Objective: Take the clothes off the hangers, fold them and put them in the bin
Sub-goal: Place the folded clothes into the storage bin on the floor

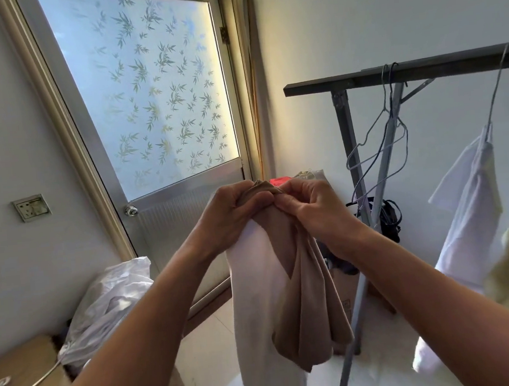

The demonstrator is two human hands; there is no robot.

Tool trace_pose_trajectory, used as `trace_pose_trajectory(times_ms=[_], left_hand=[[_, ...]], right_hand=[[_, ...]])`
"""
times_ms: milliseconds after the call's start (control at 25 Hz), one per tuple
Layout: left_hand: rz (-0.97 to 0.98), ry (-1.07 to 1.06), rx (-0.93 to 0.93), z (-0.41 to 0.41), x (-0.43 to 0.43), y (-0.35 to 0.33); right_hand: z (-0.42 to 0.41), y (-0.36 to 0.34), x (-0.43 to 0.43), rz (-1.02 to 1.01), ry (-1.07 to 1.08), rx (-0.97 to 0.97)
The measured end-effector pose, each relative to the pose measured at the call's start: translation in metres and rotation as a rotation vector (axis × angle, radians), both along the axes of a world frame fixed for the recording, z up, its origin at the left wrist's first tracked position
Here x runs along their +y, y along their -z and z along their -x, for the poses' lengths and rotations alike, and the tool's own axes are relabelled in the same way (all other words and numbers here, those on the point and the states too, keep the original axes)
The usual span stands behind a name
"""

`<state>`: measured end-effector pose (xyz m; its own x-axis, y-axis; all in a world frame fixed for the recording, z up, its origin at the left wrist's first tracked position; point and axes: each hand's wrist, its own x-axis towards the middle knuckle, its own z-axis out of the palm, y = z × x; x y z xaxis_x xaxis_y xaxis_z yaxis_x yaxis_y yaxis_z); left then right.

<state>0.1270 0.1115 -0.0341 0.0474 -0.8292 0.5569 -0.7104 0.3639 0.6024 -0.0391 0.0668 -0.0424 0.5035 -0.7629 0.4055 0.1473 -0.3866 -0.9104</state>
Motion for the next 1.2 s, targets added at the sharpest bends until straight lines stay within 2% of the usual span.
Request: trace_pose_trajectory(times_ms=[120,320,680,920,1040,1200], left_hand=[[-0.018,0.044,-0.049,0.003,-0.002,-0.010],[-0.058,0.077,-0.101,0.003,0.001,-0.033],[-0.026,-0.018,-0.126,-0.014,0.013,-0.054],[-0.152,-0.085,-0.029,-0.033,0.030,-0.059],[-0.150,-0.116,0.094,-0.031,0.037,-0.058],[-0.147,-0.091,0.222,-0.020,0.037,-0.059]], right_hand=[[0.012,0.006,-0.003,0.000,-0.003,0.021],[0.035,0.042,-0.008,0.029,-0.071,0.188],[0.039,0.085,-0.026,0.075,0.133,0.250],[0.056,0.060,-0.038,0.066,0.213,0.041],[0.064,0.043,-0.046,0.159,0.216,0.062],[0.067,0.027,-0.054,0.186,0.124,0.119]])
